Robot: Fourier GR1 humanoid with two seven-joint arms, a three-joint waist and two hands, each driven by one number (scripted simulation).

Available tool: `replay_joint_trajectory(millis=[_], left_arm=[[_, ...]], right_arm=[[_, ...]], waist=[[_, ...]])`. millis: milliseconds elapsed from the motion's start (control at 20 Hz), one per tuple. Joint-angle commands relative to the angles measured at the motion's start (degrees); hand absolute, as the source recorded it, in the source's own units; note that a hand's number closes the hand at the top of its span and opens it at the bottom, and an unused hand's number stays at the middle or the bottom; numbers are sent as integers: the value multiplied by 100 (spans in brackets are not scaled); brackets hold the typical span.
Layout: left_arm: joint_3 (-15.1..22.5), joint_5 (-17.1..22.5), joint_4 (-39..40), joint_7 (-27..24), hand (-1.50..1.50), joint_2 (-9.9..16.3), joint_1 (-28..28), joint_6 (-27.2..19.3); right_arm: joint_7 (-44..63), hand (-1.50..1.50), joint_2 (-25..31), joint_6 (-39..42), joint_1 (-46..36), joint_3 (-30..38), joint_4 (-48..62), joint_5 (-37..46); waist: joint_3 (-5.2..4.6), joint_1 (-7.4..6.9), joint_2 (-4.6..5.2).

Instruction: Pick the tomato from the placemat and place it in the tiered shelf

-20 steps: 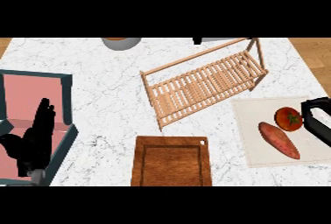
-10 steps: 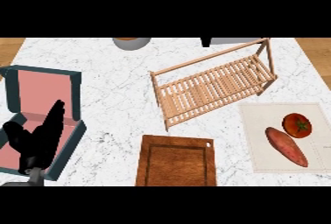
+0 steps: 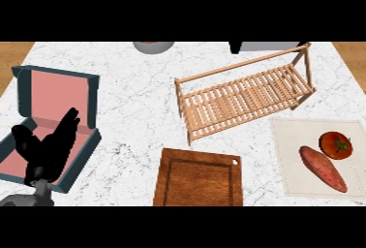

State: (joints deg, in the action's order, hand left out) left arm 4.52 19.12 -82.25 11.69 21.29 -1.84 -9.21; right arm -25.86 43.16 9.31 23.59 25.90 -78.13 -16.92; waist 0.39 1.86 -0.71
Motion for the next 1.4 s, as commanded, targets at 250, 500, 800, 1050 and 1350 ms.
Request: replay_joint_trajectory(millis=[250,500,800,1050,1350], left_arm=[[163,-112,482,267,0,-111,-57,165],[301,-203,447,324,0,-407,-77,8],[42,-108,567,330,0,-265,-177,244],[52,-188,467,255,0,-329,5,311],[47,-358,558,599,0,-482,-458,93]], right_arm=[[2610,-150,74,-1187,69,-186,-1759,487],[3837,-150,-58,-1933,-311,-862,-2198,1301],[5287,-150,147,-1778,-822,-1380,-2492,1691],[5732,-150,83,-1721,-1155,-1866,-2507,2326],[6299,-150,-211,-1786,-1154,-2058,-2594,2836]], waist=[[-57,-147,92],[-49,-222,103],[-47,-224,94],[-43,-238,86],[-42,-160,79]])
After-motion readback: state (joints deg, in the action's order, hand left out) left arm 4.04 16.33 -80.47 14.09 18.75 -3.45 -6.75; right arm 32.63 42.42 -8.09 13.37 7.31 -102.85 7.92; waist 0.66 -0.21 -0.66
